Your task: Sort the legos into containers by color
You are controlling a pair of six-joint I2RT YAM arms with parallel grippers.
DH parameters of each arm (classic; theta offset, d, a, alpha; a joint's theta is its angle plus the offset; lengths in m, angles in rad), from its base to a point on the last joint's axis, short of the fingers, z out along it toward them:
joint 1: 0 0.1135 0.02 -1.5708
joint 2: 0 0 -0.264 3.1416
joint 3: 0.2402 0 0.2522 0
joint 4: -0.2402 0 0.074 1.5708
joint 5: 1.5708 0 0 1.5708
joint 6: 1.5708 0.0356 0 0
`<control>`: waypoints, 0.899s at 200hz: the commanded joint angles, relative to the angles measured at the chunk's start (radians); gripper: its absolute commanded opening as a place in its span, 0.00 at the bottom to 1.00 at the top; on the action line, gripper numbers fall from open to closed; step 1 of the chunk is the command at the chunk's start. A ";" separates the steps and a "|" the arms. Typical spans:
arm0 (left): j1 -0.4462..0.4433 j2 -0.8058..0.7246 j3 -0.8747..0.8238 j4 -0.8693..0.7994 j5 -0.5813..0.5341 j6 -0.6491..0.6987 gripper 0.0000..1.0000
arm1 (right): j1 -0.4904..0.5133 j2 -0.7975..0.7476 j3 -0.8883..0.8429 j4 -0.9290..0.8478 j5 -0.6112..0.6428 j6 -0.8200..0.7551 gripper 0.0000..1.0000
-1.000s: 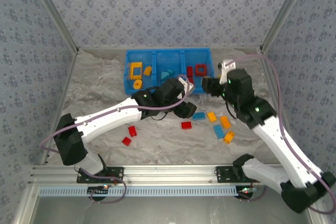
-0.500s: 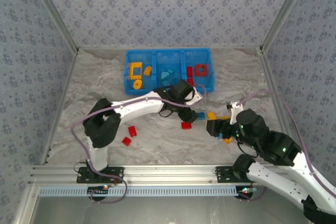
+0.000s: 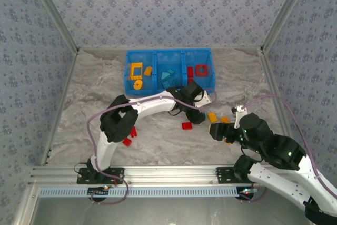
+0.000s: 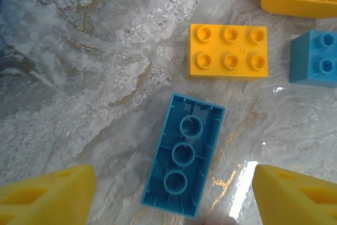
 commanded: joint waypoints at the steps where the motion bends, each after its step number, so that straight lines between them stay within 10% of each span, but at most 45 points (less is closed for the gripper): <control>1: -0.007 0.051 0.049 -0.023 0.011 0.031 0.79 | 0.009 -0.021 0.018 -0.024 0.022 0.022 0.82; 54: -0.045 0.119 0.096 -0.057 -0.033 0.057 0.73 | 0.009 -0.023 0.012 -0.025 0.026 0.025 0.82; 101: -0.046 0.116 0.077 -0.024 -0.077 0.027 0.38 | 0.009 -0.023 0.000 -0.018 0.029 0.025 0.82; 180: 0.033 -0.339 -0.197 0.070 -0.215 -0.224 0.29 | 0.016 0.081 -0.015 0.132 0.010 -0.147 0.81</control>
